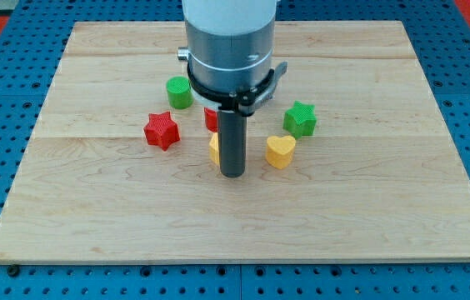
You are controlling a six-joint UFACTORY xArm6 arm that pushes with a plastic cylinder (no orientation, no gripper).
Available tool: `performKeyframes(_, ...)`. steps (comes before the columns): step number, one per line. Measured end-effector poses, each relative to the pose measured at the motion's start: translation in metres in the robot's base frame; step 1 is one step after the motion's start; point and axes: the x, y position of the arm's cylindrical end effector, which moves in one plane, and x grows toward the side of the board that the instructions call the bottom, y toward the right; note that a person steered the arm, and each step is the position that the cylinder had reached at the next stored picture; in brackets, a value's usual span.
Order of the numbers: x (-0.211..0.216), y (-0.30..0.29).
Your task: Push the blue cube to the right of the green circle
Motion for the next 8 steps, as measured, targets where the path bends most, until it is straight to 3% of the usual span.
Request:
performKeyframes(1, 0.035, 0.016)
performKeyframes(2, 0.060, 0.069)
performKeyframes(3, 0.049, 0.137)
performKeyframes(4, 0.016, 0.201)
performKeyframes(5, -0.049, 0.243)
performKeyframes(6, -0.120, 0.249)
performKeyframes(8, -0.222, 0.176)
